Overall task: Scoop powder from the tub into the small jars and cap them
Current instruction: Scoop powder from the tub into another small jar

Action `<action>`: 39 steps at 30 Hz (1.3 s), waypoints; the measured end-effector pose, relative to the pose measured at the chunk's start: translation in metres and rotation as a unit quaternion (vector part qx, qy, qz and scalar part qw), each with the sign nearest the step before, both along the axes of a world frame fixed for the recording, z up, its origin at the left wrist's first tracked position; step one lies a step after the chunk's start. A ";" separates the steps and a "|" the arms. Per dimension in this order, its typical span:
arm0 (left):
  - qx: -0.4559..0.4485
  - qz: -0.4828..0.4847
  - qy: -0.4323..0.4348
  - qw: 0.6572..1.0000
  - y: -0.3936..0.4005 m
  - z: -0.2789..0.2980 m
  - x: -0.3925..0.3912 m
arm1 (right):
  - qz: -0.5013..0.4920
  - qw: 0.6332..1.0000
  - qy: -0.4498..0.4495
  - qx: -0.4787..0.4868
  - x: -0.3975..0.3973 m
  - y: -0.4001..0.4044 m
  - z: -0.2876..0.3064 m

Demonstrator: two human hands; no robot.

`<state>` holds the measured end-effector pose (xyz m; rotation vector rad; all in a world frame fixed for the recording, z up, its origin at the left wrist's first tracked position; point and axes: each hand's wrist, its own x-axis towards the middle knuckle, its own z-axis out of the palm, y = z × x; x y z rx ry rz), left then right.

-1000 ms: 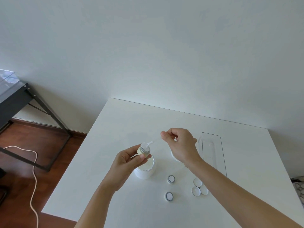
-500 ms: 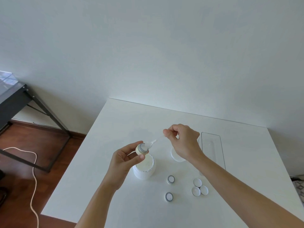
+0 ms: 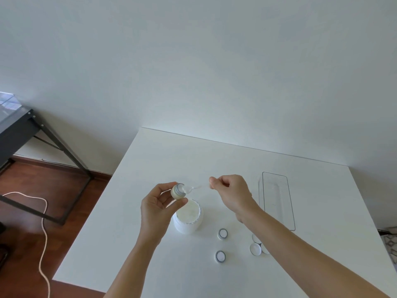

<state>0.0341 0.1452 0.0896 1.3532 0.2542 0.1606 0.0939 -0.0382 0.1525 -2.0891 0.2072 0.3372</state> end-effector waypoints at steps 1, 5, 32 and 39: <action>-0.001 0.008 0.007 1.000 0.002 -0.001 -0.001 | -0.019 0.999 0.024 0.041 0.002 -0.001 -0.003; -0.023 0.037 0.032 0.999 0.014 -0.008 -0.008 | -0.070 0.996 -0.006 0.063 0.005 -0.003 -0.022; -0.043 0.035 0.060 0.997 0.028 -0.019 -0.023 | 0.143 0.972 -0.122 -0.138 0.001 -0.013 -0.060; -0.046 0.043 0.057 0.996 0.033 -0.021 -0.026 | 0.171 0.958 -0.166 -0.159 0.016 -0.006 -0.052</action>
